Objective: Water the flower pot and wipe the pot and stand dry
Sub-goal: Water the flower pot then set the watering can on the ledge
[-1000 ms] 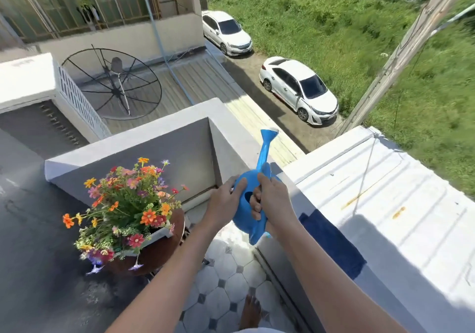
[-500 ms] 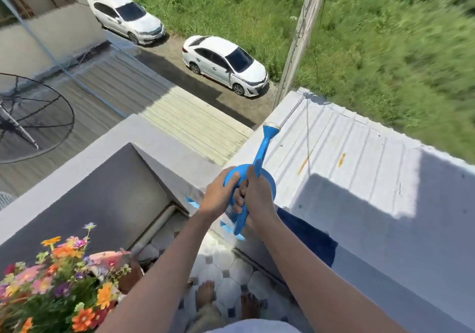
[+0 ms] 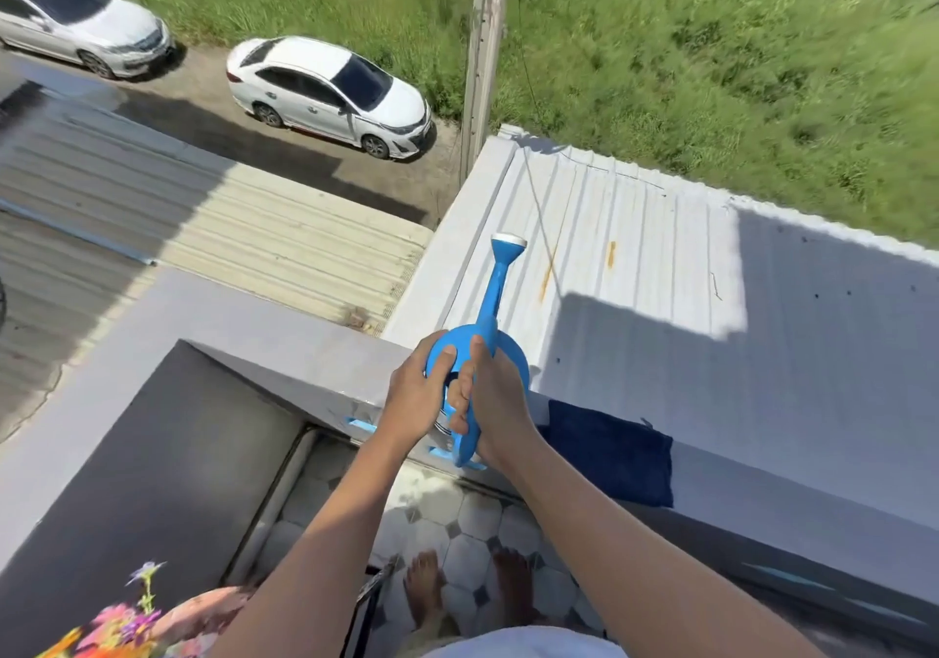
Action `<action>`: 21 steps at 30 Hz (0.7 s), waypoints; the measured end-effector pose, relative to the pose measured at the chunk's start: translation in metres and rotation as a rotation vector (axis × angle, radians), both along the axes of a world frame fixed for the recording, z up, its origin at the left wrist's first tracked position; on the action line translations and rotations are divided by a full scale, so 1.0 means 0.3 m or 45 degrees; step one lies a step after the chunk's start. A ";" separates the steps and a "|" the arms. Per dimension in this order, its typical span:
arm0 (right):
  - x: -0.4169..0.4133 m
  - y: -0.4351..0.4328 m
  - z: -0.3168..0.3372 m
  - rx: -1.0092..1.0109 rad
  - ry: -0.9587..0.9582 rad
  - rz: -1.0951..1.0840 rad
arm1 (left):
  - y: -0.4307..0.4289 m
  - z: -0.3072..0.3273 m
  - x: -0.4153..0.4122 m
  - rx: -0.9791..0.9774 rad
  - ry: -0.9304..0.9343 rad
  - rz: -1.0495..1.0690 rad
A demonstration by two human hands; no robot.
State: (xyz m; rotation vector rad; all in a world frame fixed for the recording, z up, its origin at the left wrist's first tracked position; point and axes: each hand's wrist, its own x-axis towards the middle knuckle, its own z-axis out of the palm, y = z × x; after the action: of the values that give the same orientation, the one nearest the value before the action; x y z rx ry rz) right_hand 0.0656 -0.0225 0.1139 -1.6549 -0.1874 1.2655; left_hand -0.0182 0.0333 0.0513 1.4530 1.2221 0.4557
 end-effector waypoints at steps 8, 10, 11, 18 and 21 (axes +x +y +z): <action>-0.020 -0.033 0.001 0.075 -0.032 0.005 | -0.026 0.026 -0.011 0.082 0.009 -0.031; -0.023 -0.043 -0.005 0.092 -0.050 -0.009 | -0.032 0.025 -0.012 0.096 0.014 -0.038; -0.024 -0.048 -0.003 0.105 -0.061 -0.006 | -0.034 0.021 -0.015 0.092 0.017 -0.045; 0.054 -0.138 -0.013 0.079 -0.232 0.087 | 0.006 0.048 -0.021 0.046 0.020 -0.008; 0.138 -0.204 -0.032 0.115 -0.332 -0.014 | 0.024 0.124 -0.005 0.201 -0.044 0.115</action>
State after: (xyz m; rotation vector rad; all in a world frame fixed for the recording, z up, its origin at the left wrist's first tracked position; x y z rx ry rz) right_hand 0.1071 -0.0838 0.1042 -1.7362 -0.3877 1.0148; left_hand -0.0196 0.0406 0.0886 1.5202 1.2508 0.6485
